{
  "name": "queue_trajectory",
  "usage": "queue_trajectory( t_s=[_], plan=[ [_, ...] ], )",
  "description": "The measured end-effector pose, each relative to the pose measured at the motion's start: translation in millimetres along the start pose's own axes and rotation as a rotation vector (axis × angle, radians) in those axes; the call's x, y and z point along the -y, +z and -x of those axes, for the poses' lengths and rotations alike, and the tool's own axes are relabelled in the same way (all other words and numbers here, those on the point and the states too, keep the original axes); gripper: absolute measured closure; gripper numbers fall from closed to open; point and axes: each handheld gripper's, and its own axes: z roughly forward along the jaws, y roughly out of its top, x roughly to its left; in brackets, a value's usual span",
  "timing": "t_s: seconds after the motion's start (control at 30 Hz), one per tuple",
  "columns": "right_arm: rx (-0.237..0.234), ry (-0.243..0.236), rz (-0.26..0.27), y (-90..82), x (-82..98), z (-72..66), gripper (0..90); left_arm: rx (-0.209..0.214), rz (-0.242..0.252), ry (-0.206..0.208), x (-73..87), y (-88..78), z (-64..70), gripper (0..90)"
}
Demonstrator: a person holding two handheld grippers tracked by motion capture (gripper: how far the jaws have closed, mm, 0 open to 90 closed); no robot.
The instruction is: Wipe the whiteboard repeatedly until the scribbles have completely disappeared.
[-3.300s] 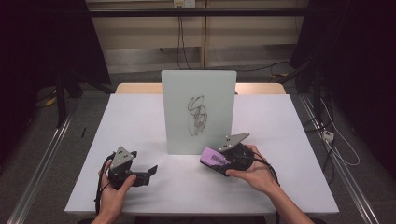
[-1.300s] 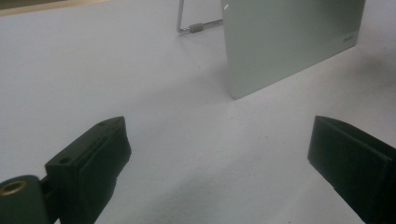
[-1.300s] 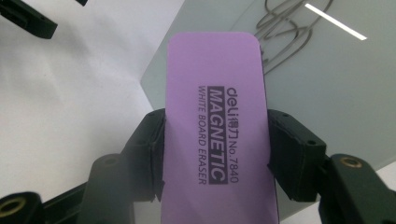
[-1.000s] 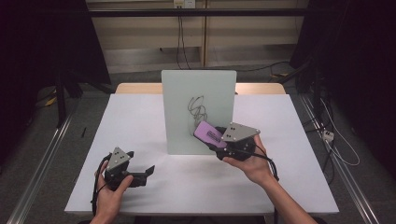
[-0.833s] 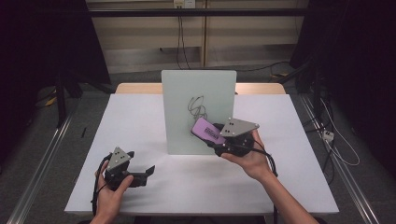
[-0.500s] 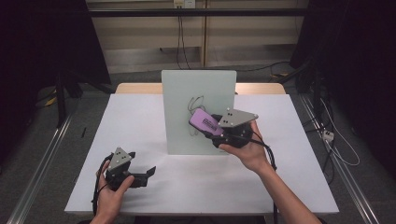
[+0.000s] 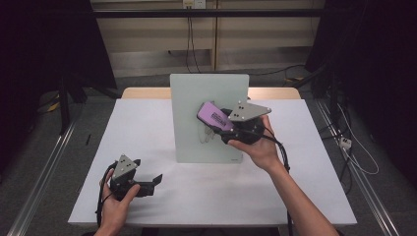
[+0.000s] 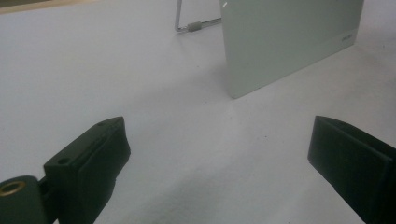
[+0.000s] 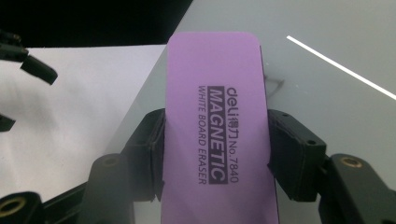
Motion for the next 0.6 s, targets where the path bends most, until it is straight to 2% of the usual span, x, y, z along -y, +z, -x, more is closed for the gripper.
queue_trajectory(
  t_s=[0.07,0.2,0.6],
  plan=[
    [0.023,-0.011,0.001,-1.3,-4.7,2.6,41.6,0.002,0.000,0.008,-0.2,0.0,-0.1,5.1],
    [0.030,-0.021,0.001,-1.0,-9.6,6.6,41.6,0.000,-0.001,0.001,0.0,0.1,-0.5,5.1],
    [0.031,-0.028,0.006,4.7,-20.8,17.8,41.6,0.003,-0.003,-0.002,0.3,0.0,-1.1,5.1]
  ],
)
